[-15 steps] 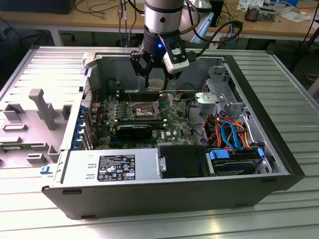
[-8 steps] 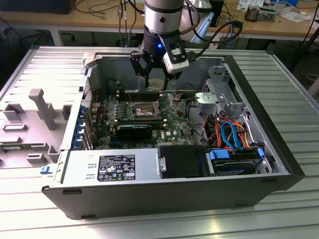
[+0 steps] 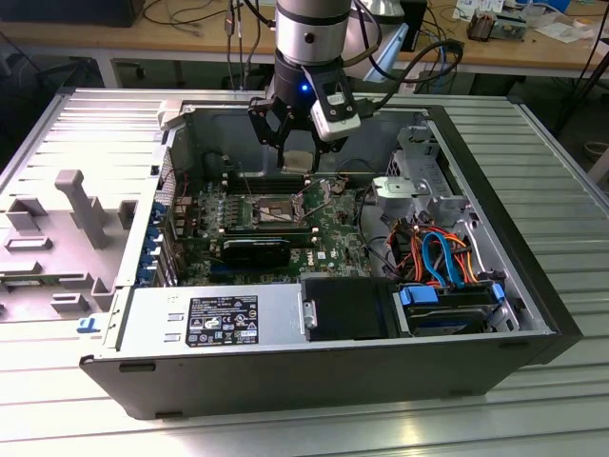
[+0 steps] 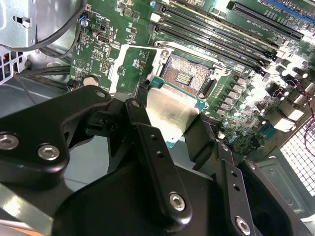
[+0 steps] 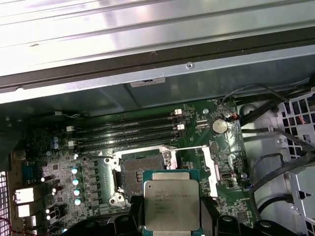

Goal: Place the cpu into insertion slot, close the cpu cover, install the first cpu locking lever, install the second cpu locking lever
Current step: 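Place the cpu into insertion slot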

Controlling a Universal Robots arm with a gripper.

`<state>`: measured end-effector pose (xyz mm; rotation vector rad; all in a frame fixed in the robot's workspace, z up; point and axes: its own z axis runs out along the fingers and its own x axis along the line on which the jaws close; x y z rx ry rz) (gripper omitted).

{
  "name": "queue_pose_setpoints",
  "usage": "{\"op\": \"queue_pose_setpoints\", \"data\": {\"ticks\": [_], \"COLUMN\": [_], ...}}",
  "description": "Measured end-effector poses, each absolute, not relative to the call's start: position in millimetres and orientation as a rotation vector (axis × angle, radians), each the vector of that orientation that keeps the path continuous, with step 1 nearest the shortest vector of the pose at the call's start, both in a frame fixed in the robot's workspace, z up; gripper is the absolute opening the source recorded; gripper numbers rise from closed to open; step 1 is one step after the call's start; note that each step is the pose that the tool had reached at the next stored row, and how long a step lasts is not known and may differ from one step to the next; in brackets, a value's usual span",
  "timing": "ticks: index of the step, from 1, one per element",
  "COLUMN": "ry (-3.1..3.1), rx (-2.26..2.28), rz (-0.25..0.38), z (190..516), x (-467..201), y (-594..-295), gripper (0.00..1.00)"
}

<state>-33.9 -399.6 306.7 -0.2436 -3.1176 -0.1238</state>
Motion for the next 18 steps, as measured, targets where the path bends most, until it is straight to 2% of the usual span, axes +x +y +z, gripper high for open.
{"op": "queue_pose_setpoints", "data": {"ticks": [18], "ry": [-3.116], "rx": [-0.270], "rz": [-0.120], "z": [306.0], "x": [-33.9], "y": [-399.6], "gripper": [0.55]}}
